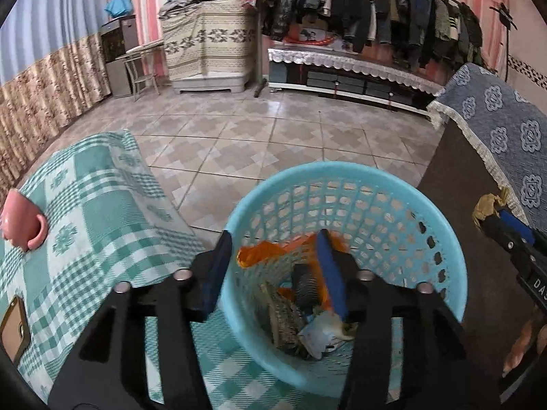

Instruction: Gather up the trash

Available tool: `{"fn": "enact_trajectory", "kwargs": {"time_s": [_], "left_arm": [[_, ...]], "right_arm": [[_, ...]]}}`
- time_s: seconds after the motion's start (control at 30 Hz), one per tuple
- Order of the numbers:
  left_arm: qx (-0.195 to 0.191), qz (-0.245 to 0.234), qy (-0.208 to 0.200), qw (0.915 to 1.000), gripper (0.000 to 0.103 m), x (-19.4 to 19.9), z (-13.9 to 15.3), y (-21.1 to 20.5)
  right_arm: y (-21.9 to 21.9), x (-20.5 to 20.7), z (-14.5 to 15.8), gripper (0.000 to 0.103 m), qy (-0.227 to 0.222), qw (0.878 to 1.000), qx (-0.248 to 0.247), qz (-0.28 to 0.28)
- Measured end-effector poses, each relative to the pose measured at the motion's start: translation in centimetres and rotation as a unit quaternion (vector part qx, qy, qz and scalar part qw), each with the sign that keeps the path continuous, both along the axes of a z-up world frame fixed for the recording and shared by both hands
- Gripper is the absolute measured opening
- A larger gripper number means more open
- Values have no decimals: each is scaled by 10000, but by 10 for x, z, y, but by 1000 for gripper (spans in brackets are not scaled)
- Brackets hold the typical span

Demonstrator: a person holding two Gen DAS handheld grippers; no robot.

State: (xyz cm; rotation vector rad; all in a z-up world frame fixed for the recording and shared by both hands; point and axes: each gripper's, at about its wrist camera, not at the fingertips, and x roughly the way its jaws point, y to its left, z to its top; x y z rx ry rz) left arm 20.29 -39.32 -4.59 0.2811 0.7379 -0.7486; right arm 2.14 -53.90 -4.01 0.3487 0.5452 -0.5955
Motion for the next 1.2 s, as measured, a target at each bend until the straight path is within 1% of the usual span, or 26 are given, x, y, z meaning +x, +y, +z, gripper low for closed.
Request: {"fn": "enact_trajectory", "kwargs": {"time_s": [0.03,0.07,0.13,0.27,0.33,0.43,0.57,0.67,0.73,0.87,0.9,0.93,1.07,1.13,1.2], "left_arm": [[-14,42,-12,10000,60,2,1,3],[-41,93,-28,9999,63,3,3,7],[-133,241,-80,9996,74,8,8,17],[-205,598,-313,9975,85,17,21,38],[-242,757,-513,9955,92,17,29,53],[-293,929,-689,9928,96,14,37,75],[-226,1039,-738,9916,97,4,41,106],[-135,1133,-763,9905,97,-5,43,131],[-140,1228,-743,9895,98,-13,45,151],[-96,1530,-804,9849,98,-30,48,188],[-96,1577,-804,9842,98,-33,48,195],[-110,1649,-799,9830,98,-38,49,206],[-212,1935,-799,9776,98,-54,56,239],[-288,2095,-859,9736,98,-66,59,255],[-359,2229,-902,9700,98,-77,62,271]], "right_arm": [[-1,1,0,45,5,10000,1,16],[2,4,0,45,24,10000,-11,54],[5,10,-1,45,65,9999,-24,124],[12,25,-4,45,123,9995,-18,274],[16,33,-6,45,152,9993,-32,343],[22,51,-6,45,176,9988,-45,459],[28,75,-10,47,283,9978,28,603],[30,88,-16,53,419,9970,156,630],[30,91,-19,78,433,9965,284,650],[34,87,-16,82,432,9964,405,605],[36,84,-13,90,386,9967,433,573],[40,80,-9,92,325,9971,418,544],[58,66,2,92,264,9978,263,553],[72,60,8,98,274,9979,103,585],[92,53,18,98,189,9973,-62,705]]}}
